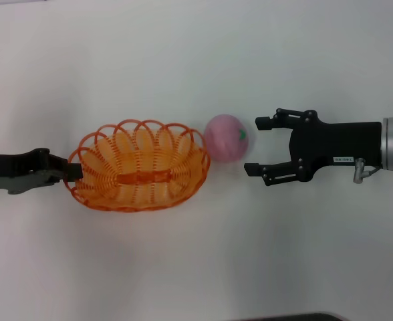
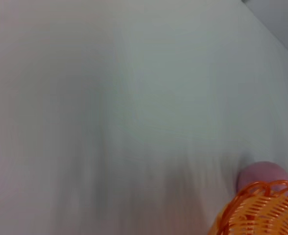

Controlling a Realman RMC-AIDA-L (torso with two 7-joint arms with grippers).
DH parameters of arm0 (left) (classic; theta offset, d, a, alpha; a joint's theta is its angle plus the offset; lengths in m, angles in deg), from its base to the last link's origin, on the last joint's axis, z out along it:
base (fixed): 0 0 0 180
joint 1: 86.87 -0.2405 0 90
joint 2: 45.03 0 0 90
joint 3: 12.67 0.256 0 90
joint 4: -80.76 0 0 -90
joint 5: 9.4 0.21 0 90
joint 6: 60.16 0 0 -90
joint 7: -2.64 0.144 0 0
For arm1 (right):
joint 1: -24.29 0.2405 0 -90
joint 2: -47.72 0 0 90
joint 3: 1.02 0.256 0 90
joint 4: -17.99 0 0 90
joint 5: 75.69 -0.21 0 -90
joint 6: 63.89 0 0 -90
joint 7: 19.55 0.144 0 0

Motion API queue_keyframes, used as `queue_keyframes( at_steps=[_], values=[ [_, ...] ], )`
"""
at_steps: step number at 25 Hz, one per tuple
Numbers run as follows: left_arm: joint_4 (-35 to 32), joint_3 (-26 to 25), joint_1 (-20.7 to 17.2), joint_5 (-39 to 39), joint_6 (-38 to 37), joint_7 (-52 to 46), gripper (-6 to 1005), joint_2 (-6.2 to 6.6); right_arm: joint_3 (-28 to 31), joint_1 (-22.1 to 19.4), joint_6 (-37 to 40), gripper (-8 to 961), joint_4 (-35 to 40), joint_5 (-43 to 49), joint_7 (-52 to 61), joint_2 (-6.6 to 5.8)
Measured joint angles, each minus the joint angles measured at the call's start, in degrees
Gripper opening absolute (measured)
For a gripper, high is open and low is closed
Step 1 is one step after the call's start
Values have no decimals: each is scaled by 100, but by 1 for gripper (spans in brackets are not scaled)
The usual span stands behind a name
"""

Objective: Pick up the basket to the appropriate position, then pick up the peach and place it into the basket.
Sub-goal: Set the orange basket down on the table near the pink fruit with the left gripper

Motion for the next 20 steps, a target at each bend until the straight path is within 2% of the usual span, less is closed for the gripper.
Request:
queue_keyframes(
  at_steps=[5, 20],
  values=[
    [-33, 238, -59, -8, 164, -3, 46, -1, 44, 22, 0, 928, -2, 0, 0, 0],
    [-78, 390, -116, -77, 399, -10, 45, -8, 58, 31, 3, 927, -1, 1, 8, 0]
  ],
)
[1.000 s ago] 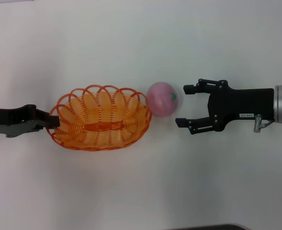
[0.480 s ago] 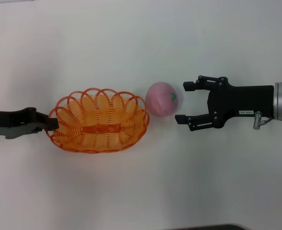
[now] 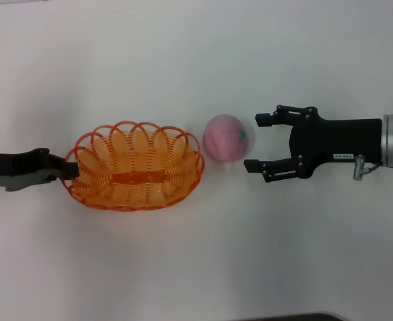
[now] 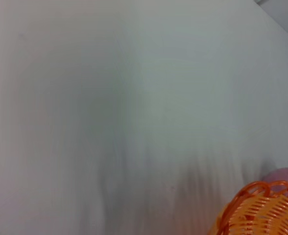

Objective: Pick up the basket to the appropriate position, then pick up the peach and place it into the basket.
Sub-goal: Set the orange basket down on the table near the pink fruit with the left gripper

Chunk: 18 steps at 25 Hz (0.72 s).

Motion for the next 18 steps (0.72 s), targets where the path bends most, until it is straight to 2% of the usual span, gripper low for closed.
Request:
queue_keyframes(
  at_steps=[18],
  values=[
    [29, 17, -90, -128, 170, -42, 52, -5, 13, 6, 0, 925, 71, 0, 0, 1]
  ],
)
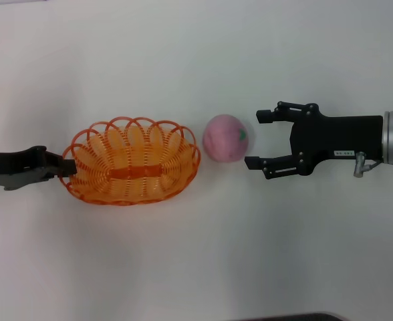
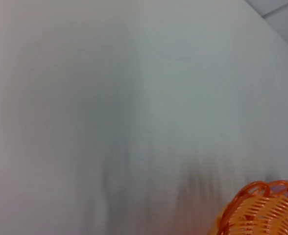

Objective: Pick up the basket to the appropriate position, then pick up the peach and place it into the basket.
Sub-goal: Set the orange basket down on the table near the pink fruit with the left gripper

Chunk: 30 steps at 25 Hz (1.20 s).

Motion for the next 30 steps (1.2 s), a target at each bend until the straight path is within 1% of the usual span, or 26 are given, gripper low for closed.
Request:
queue_keyframes(
  at_steps=[14, 20, 25, 30],
  values=[
    [1, 7, 3, -74, 10, -14, 70, 21, -1, 0, 0, 924, 8, 0, 0, 7],
    [13, -20, -32, -91, -83, -14, 176, 41, 15, 0, -4, 923, 8, 0, 0, 8],
    [-15, -44, -148, -199, -222, -6, 324, 55, 43, 0, -5, 923, 9, 0, 0, 7],
    [-20, -55, -257, -221, -297, -1, 332, 58, 52, 3, -5, 922, 9, 0, 5, 16]
  ],
)
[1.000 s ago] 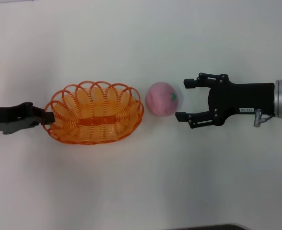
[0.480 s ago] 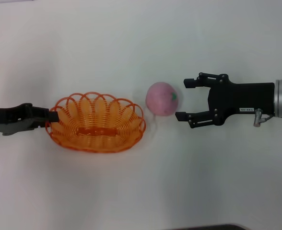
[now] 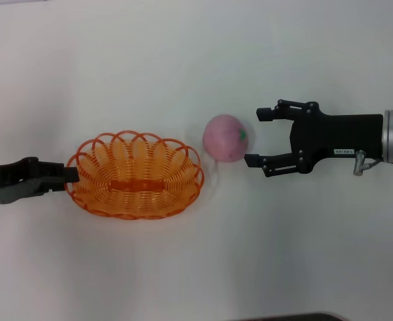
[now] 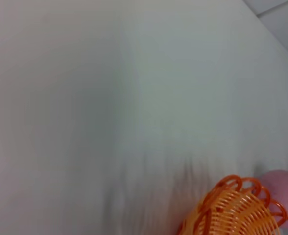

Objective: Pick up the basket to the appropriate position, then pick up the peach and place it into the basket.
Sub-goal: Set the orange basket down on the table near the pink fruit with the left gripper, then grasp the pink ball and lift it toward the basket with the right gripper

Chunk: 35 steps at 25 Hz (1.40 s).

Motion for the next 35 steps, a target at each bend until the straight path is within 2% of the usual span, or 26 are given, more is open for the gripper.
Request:
queue_keyframes(
  at_steps=[9, 14, 15, 19, 25, 35],
  values=[
    [-176, -83, -47, -65, -40, 137, 341, 44, 2, 15, 3, 921, 0, -9, 13, 0],
    [-518, -350, -55, -565, -288, 580, 344, 62, 1, 36, 6, 921, 0, -10, 13, 0],
    [-565, -408, -56, -697, -348, 728, 377, 71, 1, 38, 6, 921, -1, -9, 13, 0],
    [-609, -521, -69, -1165, -567, 1764, 510, 106, 1, 45, 6, 920, 0, -22, 13, 0],
    [-454, -797, -280, -1909, -652, 3755, 711, 31, 1, 43, 6, 919, 0, -82, 5, 0],
    [341, -839, -627, -2286, -408, 6409, 715, -2, 1, 57, 5, 918, 0, -89, -17, 5]
  ],
)
